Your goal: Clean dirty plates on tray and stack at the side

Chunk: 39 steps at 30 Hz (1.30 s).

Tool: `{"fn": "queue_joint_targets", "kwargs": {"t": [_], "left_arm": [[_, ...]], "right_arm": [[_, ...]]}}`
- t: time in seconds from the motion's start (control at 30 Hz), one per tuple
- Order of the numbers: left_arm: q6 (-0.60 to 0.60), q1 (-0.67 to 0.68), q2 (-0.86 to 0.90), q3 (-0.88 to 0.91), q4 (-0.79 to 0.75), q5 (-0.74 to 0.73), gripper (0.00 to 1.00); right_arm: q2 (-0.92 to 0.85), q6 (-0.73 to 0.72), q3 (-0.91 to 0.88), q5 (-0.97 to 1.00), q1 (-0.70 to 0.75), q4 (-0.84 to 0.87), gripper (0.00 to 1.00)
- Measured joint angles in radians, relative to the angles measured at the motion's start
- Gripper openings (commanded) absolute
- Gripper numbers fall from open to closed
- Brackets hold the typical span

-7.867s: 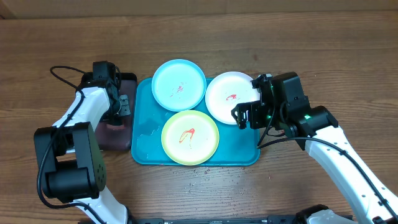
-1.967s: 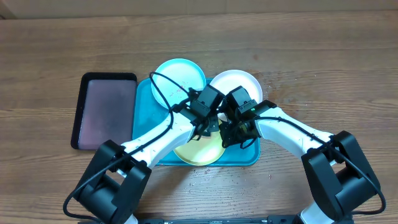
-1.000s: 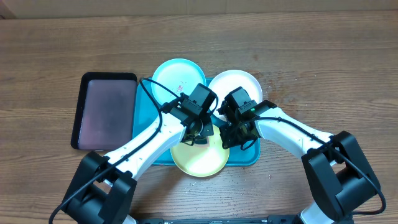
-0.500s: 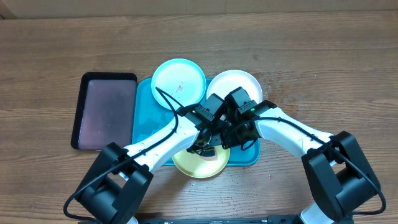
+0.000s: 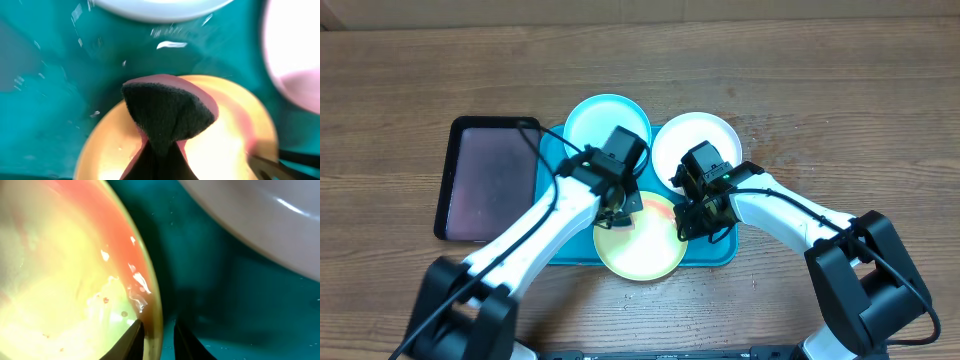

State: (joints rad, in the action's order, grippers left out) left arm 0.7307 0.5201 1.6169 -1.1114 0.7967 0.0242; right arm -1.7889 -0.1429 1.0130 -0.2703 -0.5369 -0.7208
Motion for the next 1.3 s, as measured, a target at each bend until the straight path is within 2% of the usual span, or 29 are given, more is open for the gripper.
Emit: {"fn": "queue_joint_targets", "kwargs": {"t": [0.03,0.1,0.13,0.4,0.6,0.93,1.3], "left_arm": [[-0.032,-0.01,-0.037,0.0,0.0,0.004,0.04],[-0.066,-0.024,-0.077,0.0,0.002,0.006,0.04],[-0.092,-0.036,-0.106,0.0,0.006,0.007,0.04],[-0.224,-0.229,-0.247,0.0,0.074,0.002,0.04],[-0.352,-0.397,-0.246,0.0,0.088,-0.034,0.04],[-0.578,-0.624,-0.219,0.0,0.061,-0.058,0.04],[-0.634,-0.686,-0.006,0.0,0.011,-0.037,0.04]], "right_arm": [[0.0,0.002,0.0,-0.003,0.0,-0.001,0.19],[0.0,0.003,0.0,-0.008,0.0,-0.002,0.06],[0.0,0.013,0.0,-0.014,0.0,-0.003,0.04],[0.002,0.005,0.011,-0.062,-0.001,-0.038,0.04],[0.017,0.006,0.096,0.039,-0.002,-0.111,0.04],[0.081,0.01,0.26,0.445,-0.057,-0.12,0.04],[0.081,0.02,0.277,0.961,-0.262,-0.026,0.04]]}}
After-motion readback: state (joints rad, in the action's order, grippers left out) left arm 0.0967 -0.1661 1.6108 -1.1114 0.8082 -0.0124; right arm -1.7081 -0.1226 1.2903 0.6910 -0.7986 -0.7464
